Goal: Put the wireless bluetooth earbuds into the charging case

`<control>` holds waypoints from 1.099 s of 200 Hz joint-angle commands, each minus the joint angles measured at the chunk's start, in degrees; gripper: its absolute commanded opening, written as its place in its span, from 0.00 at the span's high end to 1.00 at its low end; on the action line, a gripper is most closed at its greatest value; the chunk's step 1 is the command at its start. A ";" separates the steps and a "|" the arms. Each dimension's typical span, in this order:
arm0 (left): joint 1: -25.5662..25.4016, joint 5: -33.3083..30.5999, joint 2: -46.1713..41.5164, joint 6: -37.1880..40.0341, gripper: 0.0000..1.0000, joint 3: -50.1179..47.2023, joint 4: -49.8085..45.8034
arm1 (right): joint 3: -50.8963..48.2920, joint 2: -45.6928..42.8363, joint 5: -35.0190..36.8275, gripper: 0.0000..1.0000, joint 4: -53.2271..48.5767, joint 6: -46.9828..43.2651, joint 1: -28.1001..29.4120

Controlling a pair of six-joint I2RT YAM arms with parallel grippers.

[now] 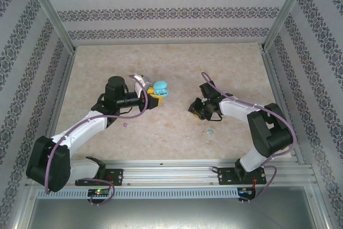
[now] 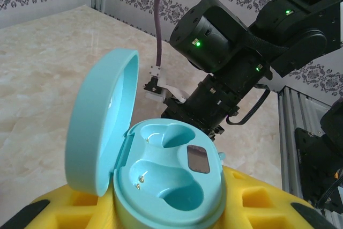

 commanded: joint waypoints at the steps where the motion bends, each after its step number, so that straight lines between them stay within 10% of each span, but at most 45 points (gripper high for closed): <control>1: 0.00 0.11 0.57 1.93 0.83 -0.16 1.67 | 1.34 1.74 1.36 0.72 0.76 0.39 0.64; 220: -0.10 0.60 1.73 -0.70 0.84 -2.06 5.81 | 11.82 9.57 2.42 0.72 -9.19 -10.94 1.76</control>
